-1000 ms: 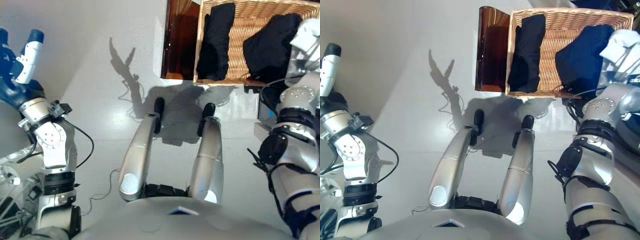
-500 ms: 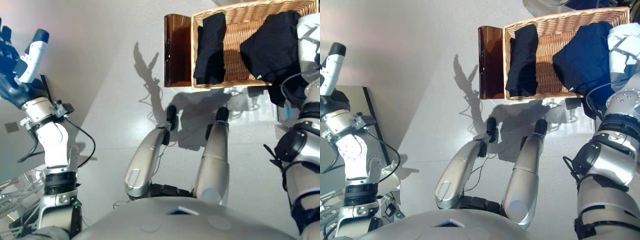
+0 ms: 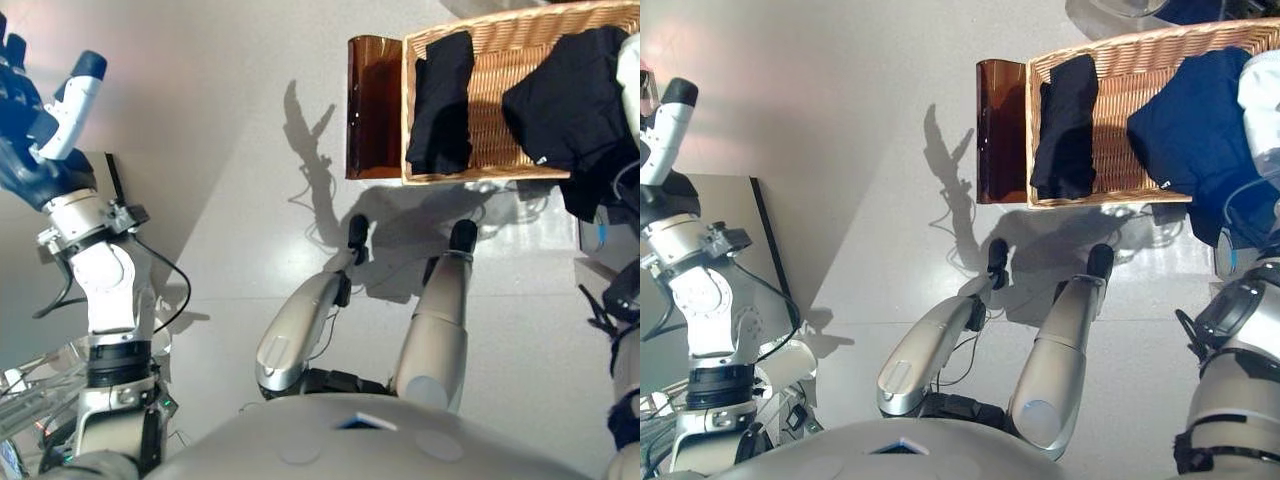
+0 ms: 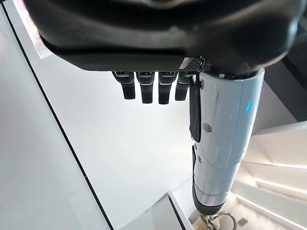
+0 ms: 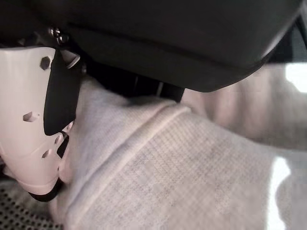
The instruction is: Pick up the clothes and place them into the washing machine
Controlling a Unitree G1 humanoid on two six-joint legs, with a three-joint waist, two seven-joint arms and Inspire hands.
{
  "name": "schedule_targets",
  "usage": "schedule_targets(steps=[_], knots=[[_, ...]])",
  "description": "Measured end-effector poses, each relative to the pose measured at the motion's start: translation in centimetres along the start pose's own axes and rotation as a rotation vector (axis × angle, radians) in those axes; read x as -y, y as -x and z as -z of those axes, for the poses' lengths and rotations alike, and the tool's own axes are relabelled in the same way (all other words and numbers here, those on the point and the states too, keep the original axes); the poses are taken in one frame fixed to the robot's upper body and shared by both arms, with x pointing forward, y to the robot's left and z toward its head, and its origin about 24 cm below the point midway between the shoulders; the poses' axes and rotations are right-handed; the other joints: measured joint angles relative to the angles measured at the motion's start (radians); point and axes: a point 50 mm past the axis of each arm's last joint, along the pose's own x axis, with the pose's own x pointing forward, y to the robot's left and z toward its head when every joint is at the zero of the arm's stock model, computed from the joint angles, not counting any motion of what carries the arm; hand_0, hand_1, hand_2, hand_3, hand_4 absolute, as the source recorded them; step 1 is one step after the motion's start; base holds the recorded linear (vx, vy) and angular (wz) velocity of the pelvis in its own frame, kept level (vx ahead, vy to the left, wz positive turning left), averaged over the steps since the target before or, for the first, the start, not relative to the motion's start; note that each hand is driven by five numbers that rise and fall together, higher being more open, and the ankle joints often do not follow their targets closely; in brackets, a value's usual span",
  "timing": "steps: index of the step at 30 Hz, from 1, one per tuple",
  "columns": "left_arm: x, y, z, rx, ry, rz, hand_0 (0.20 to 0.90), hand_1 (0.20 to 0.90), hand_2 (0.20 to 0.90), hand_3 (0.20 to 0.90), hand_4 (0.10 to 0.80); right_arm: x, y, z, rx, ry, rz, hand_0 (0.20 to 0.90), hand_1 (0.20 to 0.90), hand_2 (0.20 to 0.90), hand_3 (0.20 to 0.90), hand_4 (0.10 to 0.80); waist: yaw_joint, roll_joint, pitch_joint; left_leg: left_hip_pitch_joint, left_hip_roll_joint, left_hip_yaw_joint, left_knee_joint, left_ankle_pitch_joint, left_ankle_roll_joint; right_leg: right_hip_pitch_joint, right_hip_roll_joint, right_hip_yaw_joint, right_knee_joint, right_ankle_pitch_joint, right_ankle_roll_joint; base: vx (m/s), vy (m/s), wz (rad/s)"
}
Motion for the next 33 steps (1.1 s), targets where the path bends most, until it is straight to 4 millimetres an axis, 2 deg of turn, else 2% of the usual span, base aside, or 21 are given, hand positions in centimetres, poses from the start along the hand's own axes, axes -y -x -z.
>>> schedule_targets(steps=[1, 4, 5, 11, 14, 17, 19, 22, 27, 32, 33], knots=[[0.0, 0.0, 0.0, -0.002, 0.0, -0.001, 0.9, 0.9, 0.9, 0.9, 0.8, -0.1, -0.1, -0.2, 0.004, 0.013, -0.005, 0.2, 0.2, 0.2, 0.2, 0.3, -0.002, 0.0, 0.0, -0.007, 0.0, 0.0, 0.001, 0.0, 0.0, -0.005, 0.0, 0.0, 0.0, 0.0, 0.001, -0.128, -0.045, 0.05], [0.0, -0.1, -0.1, 0.001, 0.01, -0.009, 0.9, 0.9, 0.9, 0.9, 0.8, -0.6, -0.8, -2.5, 0.114, 0.076, -0.055, 0.2, 0.2, 0.2, 0.2, 0.3, -0.004, 0.0, 0.002, -0.067, -0.001, 0.007, 0.017, 0.001, -0.001, -0.073, 0.003, 0.009, 0.024, -0.001, -0.002, -0.04, -0.036, 0.07], [0.1, -0.1, 0.0, -0.002, 0.015, -0.007, 0.9, 0.9, 0.9, 0.9, 0.8, -0.6, -0.7, -2.5, 0.125, 0.092, -0.063, 0.2, 0.2, 0.2, 0.2, 0.3, -0.006, 0.0, 0.003, -0.071, -0.002, 0.007, 0.019, 0.001, -0.001, -0.08, 0.003, 0.01, 0.033, -0.002, -0.004, -0.05, -0.045, 0.06], [0.9, -0.7, -0.9, 0.046, 0.051, 0.004, 0.9, 0.9, 0.9, 0.9, 0.8, -1.4, 0.2, -1.8, 0.218, 0.318, -0.151, 0.2, 0.2, 0.2, 0.2, 0.3, -0.004, -0.011, 0.01, -0.12, 0.0, 0.033, 0.131, -0.049, -0.01, -0.118, 0.017, 0.038, 0.096, -0.025, -0.014, -0.062, -0.062, -0.04], [1.2, -1.1, -1.5, 0.076, 0.067, 0.006, 0.9, 0.9, 0.9, 0.9, 0.8, -1.2, 0.8, -1.1, 0.341, 0.54, -0.235, 0.2, 0.2, 0.2, 0.2, 0.3, -0.005, -0.022, 0.018, -0.163, 0.002, 0.037, 0.186, -0.065, -0.019, -0.151, 0.022, 0.044, 0.137, -0.034, -0.021, -0.081, -0.075, 0.08], [1.5, -1.3, -1.8, 0.095, 0.073, 0.012, 0.9, 0.9, 0.9, 0.9, 0.8, -1.5, 1.2, -1.2, 0.401, 0.602, -0.252, 0.2, 0.2, 0.2, 0.2, 0.3, -0.01, -0.038, 0.03, -0.194, 0.007, 0.046, 0.218, -0.08, -0.027, -0.183, 0.026, 0.051, 0.167, -0.037, -0.026, -0.082, -0.098, 0.03], [1.4, -1.2, -1.8, 0.092, 0.068, 0.009, 0.9, 0.9, 0.9, 0.9, 0.8, -1.5, 1.4, -1.1, 0.422, 0.64, -0.264, 0.2, 0.2, 0.2, 0.2, 0.3, -0.012, -0.044, 0.034, -0.216, 0.02, 0.061, 0.242, -0.095, -0.028, -0.197, 0.035, 0.05, 0.172, -0.045, -0.029, -0.051, -0.081, -0.01], [1.5, -1.6, -2.0, 0.11, 0.076, 0.0, 0.9, 0.9, 0.9, 0.9, 0.8, -1.1, 1.3, -0.6, 0.473, 0.753, -0.26, 0.2, 0.2, 0.2, 0.2, 0.3, -0.024, -0.074, 0.055, -0.257, 0.037, 0.076, 0.296, -0.108, -0.027, -0.223, 0.044, 0.054, 0.2, -0.045, -0.032, -0.065, -0.117, 0.03], [1.9, -1.9, -2.3, 0.127, 0.094, -0.005, 0.9, 0.9, 0.9, 0.9, 0.8, -0.8, 1.5, 0.3, 0.459, 0.797, -0.242, 0.2, 0.2, 0.2, 0.2, 0.3, -0.038, -0.128, 0.09, -0.312, 0.057, 0.088, 0.397, -0.162, -0.024, -0.253, 0.056, 0.05, 0.236, -0.068, -0.032, -0.012, -0.089, -0.03], [1.8, -2.0, -2.3, 0.128, 0.094, -0.014, 0.9, 0.9, 0.9, 0.9, 0.8, -0.6, 1.8, 0.6, 0.462, 0.807, -0.253, 0.216, 0.216, 0.216, 0.216, 0.312, -0.055, -0.141, 0.098, -0.332, 0.061, 0.091, 0.45, -0.193, -0.018, -0.257, 0.055, 0.05, 0.262, -0.087, -0.029, 0.016, -0.028, 0.0], [1.8, -2.0, -2.5, 0.133, 0.094, -0.014, 0.9, 0.9, 0.9, 0.9, 0.8, -0.5, 1.9, 0.9, 0.454, 0.809, -0.254, 0.9, 0.9, 0.9, 0.9, 0.8, -0.055, -0.14, 0.098, -0.336, 0.069, 0.095, 0.465, -0.204, -0.018, -0.256, 0.057, 0.046, 0.265, -0.089, -0.032, -0.013, -0.012, -0.05]])
